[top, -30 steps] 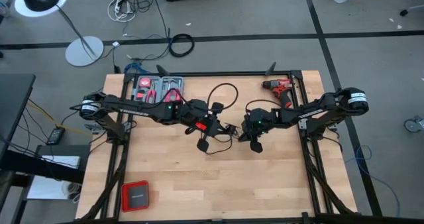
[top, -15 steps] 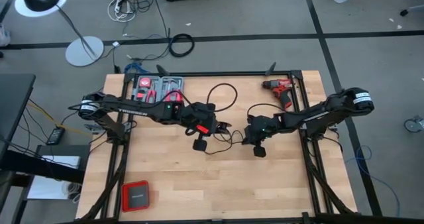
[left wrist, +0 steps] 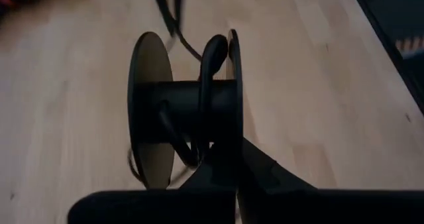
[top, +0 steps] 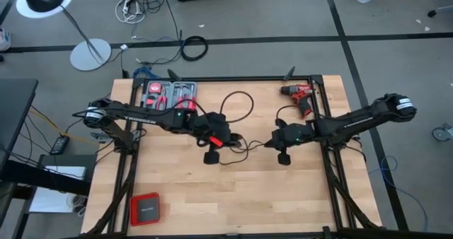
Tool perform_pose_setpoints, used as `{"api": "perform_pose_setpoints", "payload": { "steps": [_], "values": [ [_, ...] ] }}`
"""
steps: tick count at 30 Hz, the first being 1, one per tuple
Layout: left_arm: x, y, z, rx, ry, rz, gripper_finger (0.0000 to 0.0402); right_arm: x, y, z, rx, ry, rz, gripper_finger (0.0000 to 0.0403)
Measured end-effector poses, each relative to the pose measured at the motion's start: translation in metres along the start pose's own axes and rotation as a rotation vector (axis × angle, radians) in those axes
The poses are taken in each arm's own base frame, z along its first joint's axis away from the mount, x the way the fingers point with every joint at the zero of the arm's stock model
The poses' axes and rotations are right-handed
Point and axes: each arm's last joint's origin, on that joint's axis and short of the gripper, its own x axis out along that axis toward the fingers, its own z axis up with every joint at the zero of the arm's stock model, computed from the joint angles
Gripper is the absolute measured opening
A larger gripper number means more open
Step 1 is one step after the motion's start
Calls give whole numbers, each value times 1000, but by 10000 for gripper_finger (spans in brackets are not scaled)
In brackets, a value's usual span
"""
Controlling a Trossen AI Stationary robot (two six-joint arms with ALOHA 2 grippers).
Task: Coil cords
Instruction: Coil the black wire on the spool
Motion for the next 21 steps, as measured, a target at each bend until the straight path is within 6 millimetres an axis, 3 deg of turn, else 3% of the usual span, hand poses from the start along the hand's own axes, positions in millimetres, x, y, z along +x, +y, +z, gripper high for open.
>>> {"api": "perform_pose_setpoints", "payload": {
  "steps": [5,14,21],
  "values": [
    [-5,-10,1,38,50,-19,0,-15,4,11,-6,-95,-18,3],
    [-2,-29,0,90,51,-26,0,-35,16,62,-121,-340,15,3],
    [-2,-33,5,112,-7,-28,0,-34,22,100,-240,-395,14,3]
  ]
}}
